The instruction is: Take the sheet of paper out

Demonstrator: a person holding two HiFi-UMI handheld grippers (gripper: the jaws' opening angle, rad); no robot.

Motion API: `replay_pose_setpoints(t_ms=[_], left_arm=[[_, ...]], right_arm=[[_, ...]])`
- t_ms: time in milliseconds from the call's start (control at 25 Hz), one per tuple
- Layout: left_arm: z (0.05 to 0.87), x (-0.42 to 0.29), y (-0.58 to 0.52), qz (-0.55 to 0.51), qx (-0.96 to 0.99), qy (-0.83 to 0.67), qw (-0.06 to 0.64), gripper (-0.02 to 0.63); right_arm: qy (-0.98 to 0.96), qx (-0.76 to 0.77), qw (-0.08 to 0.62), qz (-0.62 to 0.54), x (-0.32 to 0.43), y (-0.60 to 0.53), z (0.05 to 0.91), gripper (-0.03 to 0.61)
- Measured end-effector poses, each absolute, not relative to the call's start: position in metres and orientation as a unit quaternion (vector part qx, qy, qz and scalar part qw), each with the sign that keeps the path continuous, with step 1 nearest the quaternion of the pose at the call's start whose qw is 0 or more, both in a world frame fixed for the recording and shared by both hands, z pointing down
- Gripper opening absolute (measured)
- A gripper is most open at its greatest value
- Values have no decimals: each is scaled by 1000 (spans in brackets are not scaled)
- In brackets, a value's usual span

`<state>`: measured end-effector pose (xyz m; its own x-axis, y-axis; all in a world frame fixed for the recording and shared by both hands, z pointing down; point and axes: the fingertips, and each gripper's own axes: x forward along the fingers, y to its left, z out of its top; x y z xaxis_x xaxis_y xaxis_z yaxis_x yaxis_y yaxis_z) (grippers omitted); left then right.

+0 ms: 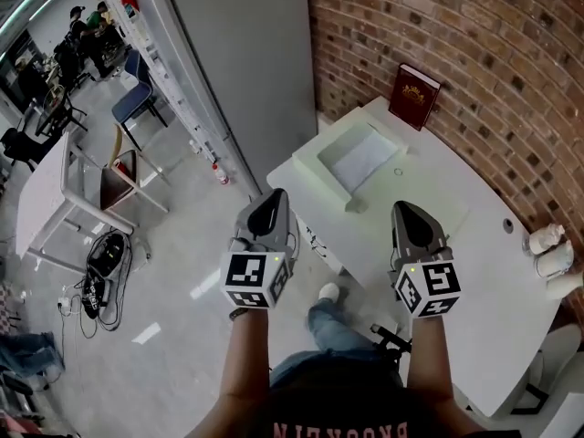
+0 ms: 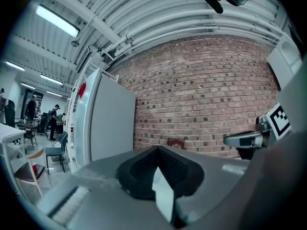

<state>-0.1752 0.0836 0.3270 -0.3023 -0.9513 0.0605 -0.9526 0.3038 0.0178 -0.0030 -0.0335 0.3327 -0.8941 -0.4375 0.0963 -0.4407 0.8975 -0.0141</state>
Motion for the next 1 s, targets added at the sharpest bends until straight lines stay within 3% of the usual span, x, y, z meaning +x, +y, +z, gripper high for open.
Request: replay_pose_setpoints(t_ms=[440,1000], left_arm=[[347,-236,-54,47,663,-745,56,0],[372,-235,-133,92,719,-684,78,0]], right_arm=[[-947,312,62,49,-52,-136,354,-3],[-918,372,78,113,-46,-187,394,-3]])
